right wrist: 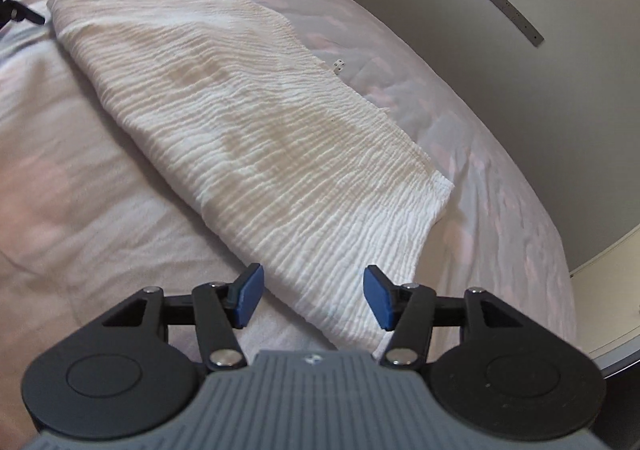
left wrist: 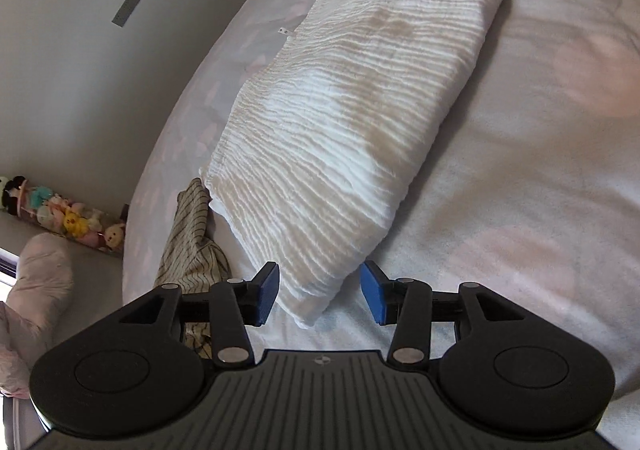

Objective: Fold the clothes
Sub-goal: 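Grasp the folded white shirt's end with the left gripper while the right gripper grasps it too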

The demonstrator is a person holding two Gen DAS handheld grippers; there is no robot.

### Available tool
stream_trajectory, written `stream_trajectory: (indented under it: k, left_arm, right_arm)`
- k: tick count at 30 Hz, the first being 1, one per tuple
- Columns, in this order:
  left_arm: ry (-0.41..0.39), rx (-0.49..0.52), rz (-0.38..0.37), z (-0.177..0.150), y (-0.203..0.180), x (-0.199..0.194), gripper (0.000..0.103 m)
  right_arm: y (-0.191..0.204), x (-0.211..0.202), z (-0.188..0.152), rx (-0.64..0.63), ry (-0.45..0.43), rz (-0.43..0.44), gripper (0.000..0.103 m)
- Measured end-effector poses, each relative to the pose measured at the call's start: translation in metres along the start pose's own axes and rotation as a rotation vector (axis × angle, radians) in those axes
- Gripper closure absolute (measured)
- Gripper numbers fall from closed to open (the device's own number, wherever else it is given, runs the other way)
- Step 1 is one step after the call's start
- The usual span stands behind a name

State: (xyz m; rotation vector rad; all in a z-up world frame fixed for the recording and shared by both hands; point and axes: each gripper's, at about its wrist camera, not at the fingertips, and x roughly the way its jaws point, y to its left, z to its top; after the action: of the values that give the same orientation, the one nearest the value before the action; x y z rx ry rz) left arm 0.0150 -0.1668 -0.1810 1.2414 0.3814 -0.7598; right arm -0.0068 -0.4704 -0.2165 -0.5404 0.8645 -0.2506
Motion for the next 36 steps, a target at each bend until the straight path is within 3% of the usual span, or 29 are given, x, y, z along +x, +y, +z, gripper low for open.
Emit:
stream_trajectory:
  k: [8,16,19,22,24,25,28,36]
  left_arm:
    - [-0.024,0.166,0.134,-0.012,-0.032,0.026,0.059]
    - [-0.037,0.229,0.244,0.004,-0.03,0.063,0.06]
    - [-0.029,0.203,0.23,0.009,-0.021,0.074,0.07]
    - [-0.022,0.18,0.206,0.012,-0.013,0.081,0.077]
    - [-0.011,0.176,0.183,0.014,-0.006,0.084,0.085]
    - [0.0,0.173,0.166,0.016,-0.002,0.085,0.091]
    - [0.018,0.151,0.133,0.023,0.017,0.084,0.099]
    - [-0.021,0.151,0.112,0.036,0.07,0.049,0.101]
  right_arm:
    - [0.021,0.02,-0.026,-0.115,0.025,-0.099,0.044]
    - [0.029,0.044,-0.026,-0.243,0.017,-0.245,0.044]
    - [0.027,0.052,-0.027,-0.275,0.019,-0.299,0.044]
    - [0.021,0.054,-0.027,-0.269,0.029,-0.319,0.05]
    - [0.019,0.059,-0.027,-0.275,0.051,-0.326,0.089]
    - [0.017,0.06,-0.027,-0.274,0.057,-0.329,0.093]
    - [0.003,0.056,-0.02,-0.211,0.038,-0.313,0.095]
    - [-0.043,0.024,0.011,-0.224,-0.001,-0.306,0.098]
